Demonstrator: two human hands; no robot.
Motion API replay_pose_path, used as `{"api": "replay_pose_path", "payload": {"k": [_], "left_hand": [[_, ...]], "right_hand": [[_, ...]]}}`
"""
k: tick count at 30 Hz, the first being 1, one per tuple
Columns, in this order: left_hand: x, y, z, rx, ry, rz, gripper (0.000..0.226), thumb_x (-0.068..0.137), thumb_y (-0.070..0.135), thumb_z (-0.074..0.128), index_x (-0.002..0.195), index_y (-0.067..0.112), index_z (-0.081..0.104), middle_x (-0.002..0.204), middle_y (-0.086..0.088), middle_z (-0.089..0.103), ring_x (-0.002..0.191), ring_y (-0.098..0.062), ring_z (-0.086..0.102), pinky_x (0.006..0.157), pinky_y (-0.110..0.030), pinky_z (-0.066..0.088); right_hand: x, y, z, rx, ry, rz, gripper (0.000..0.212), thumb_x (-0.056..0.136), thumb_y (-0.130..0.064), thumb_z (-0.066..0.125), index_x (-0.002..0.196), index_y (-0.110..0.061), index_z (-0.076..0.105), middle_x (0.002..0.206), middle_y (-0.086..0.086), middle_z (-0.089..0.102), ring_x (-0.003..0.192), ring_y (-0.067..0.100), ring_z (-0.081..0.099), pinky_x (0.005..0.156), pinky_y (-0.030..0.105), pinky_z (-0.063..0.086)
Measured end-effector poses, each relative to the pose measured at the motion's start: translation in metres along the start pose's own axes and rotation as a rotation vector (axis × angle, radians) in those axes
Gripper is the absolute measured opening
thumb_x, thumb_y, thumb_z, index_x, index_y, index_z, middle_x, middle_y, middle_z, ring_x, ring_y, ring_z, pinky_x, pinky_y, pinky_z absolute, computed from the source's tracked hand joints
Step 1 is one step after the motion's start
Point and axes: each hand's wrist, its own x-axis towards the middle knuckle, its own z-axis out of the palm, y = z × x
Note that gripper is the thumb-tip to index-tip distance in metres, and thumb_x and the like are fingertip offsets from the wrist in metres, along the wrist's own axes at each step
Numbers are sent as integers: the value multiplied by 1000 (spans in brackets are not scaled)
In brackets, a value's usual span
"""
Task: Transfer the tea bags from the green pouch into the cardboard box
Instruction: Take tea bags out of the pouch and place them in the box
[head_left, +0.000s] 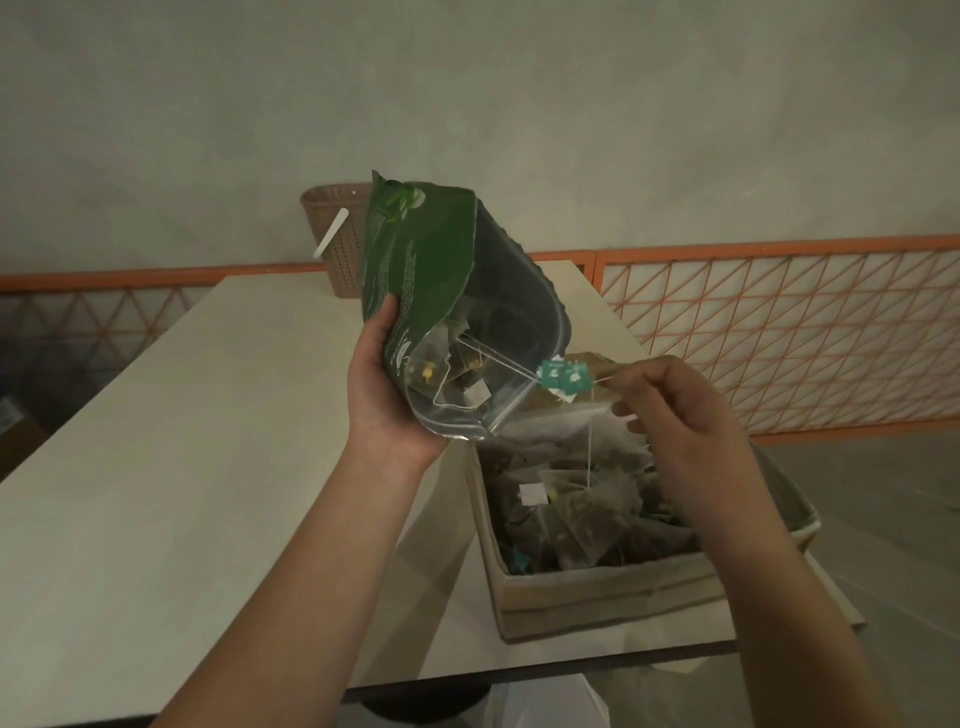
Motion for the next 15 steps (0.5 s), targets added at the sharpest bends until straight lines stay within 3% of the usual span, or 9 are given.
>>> {"api": "replay_pose_path", "payload": {"k": [2, 4, 7, 9, 15], "left_hand": [[1, -1, -1, -10, -11, -8, 41, 96, 45, 53, 121, 17, 68, 117, -7, 68, 119, -30, 58, 106, -48, 45], [0, -2, -1, -9, -17, -19, 40, 96, 46, 52, 116, 17, 70, 116, -7, 68, 119, -30, 58, 104, -48, 46], [0, -2, -1, -1, -17, -20, 39, 97, 46, 50, 109, 17, 72, 110, -5, 69, 104, -28, 66, 90, -45, 57], [-1, -2, 0, -2, -7, -10, 38, 97, 46, 51, 113, 17, 71, 115, -6, 68, 100, -29, 67, 84, -44, 60], [0, -3, 1, 5, 19, -9, 46, 88, 43, 59, 125, 18, 67, 127, -8, 66, 110, -31, 65, 93, -47, 57]], "right_hand": [[0, -2, 1, 121, 0, 13, 20, 97, -25, 50, 93, -12, 65, 83, -2, 70, 78, 10, 63, 67, 15, 50], [-2, -4, 3, 189, -13, 15, 22, 98, -24, 49, 91, -8, 63, 76, -3, 67, 71, 4, 60, 66, 9, 47], [-4, -5, 2, 186, 2, 4, 16, 95, -23, 53, 86, -14, 63, 65, -12, 55, 65, 2, 51, 60, 5, 42], [-5, -8, 1, 142, 14, -14, 15, 94, -21, 56, 83, -13, 64, 62, -8, 50, 60, 5, 46, 54, 6, 39], [-9, -24, -2, 24, -5, -81, 14, 88, -27, 66, 78, -18, 70, 45, -10, 43, 40, 1, 36, 42, 11, 33]]}}
